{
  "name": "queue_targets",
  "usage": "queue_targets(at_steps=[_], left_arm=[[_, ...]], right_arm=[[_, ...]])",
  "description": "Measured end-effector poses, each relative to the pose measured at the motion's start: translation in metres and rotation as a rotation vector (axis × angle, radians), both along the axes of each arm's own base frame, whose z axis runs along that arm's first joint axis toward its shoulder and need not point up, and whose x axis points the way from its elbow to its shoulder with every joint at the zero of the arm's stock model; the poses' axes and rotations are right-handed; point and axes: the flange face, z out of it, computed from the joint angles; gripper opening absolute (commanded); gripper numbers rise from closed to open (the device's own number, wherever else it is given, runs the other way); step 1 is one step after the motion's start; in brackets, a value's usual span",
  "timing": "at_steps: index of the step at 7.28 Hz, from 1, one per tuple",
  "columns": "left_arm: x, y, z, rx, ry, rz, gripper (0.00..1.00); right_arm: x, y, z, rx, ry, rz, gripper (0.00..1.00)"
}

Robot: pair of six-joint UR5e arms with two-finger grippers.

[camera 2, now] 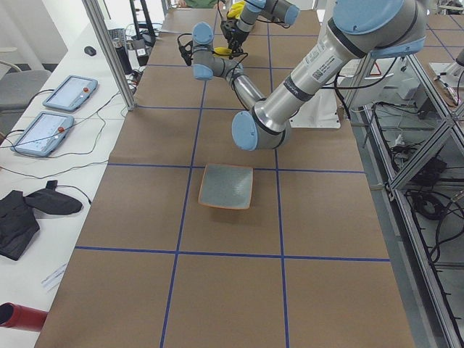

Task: Transfer all bananas from basket to plate

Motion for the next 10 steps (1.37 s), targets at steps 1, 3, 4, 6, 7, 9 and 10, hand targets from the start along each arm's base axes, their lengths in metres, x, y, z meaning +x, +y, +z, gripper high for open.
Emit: queue_targets(at_steps=[1,3,4,6,7,9,10], left_arm=[[0.003,0.0,-0.006,0.005,0.0,0.021,1.0],[0.005,0.001,-0.013,0.011,0.003,0.036,0.99],[0.006,0.002,-0.013,0.011,0.001,0.047,0.98],[0.006,0.004,-0.012,0.011,0.0,0.078,0.89],[0.007,0.006,-0.012,0.011,0.0,0.086,0.81],[0.008,0.009,-0.011,0.011,0.0,0.1,0.74],[0.008,0.01,-0.012,0.011,0.001,0.104,0.72]], right_arm=[[0.0,0.0,0.0,0.001,0.001,0.001,0.0],[0.002,0.0,0.0,0.003,-0.001,0.003,0.0],[0.002,0.0,-0.001,0.003,-0.001,0.003,0.0],[0.002,0.0,-0.001,0.004,-0.002,0.003,0.0],[0.002,0.0,-0.001,0.003,-0.001,0.003,0.0],[0.002,0.0,0.001,0.002,0.001,0.003,0.0],[0.002,0.0,0.001,0.002,0.001,0.002,0.0]])
